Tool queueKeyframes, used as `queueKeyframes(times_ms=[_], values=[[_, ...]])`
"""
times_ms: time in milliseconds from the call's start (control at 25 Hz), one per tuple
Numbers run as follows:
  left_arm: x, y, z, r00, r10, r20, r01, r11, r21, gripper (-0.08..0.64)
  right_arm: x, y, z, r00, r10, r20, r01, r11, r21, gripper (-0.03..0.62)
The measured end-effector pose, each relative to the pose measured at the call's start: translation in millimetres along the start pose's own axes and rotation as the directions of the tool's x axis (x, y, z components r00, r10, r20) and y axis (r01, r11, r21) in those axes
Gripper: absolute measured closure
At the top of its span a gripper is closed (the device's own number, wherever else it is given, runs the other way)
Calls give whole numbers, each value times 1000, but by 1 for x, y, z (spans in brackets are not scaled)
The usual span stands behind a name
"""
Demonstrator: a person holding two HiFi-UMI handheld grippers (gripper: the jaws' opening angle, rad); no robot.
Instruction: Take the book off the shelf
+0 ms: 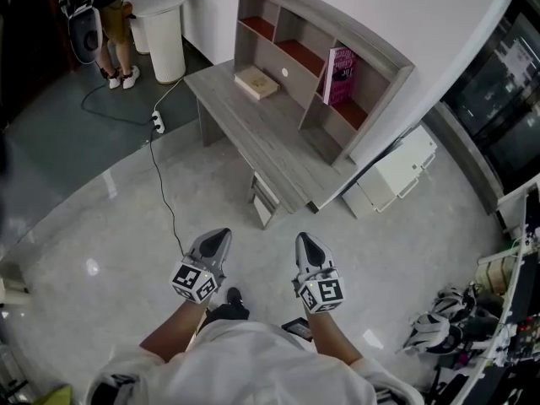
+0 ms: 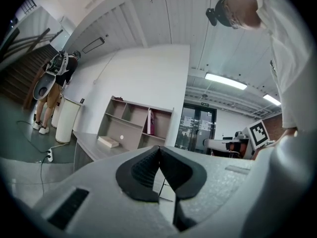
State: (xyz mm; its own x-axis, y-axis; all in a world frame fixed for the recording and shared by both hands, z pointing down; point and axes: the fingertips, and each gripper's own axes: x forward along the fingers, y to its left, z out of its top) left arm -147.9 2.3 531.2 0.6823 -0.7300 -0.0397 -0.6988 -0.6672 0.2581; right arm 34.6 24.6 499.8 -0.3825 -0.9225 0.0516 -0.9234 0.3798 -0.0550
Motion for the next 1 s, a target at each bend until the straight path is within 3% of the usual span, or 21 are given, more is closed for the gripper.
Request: queueKeyframes(times_ms=[440, 680, 1000], values=[[36, 44, 19, 996, -53, 74, 58, 997, -60, 545, 31, -13, 31, 998, -64, -14, 63, 996, -63, 574], [60, 44, 22, 989, -90, 116, 100, 992, -78, 545, 36, -36, 39, 995, -101, -12, 100, 989, -105, 574], [88, 57, 28, 990, -110, 84, 116, 991, -67, 545, 64, -59, 35, 995, -99, 14, 99, 993, -56, 574]])
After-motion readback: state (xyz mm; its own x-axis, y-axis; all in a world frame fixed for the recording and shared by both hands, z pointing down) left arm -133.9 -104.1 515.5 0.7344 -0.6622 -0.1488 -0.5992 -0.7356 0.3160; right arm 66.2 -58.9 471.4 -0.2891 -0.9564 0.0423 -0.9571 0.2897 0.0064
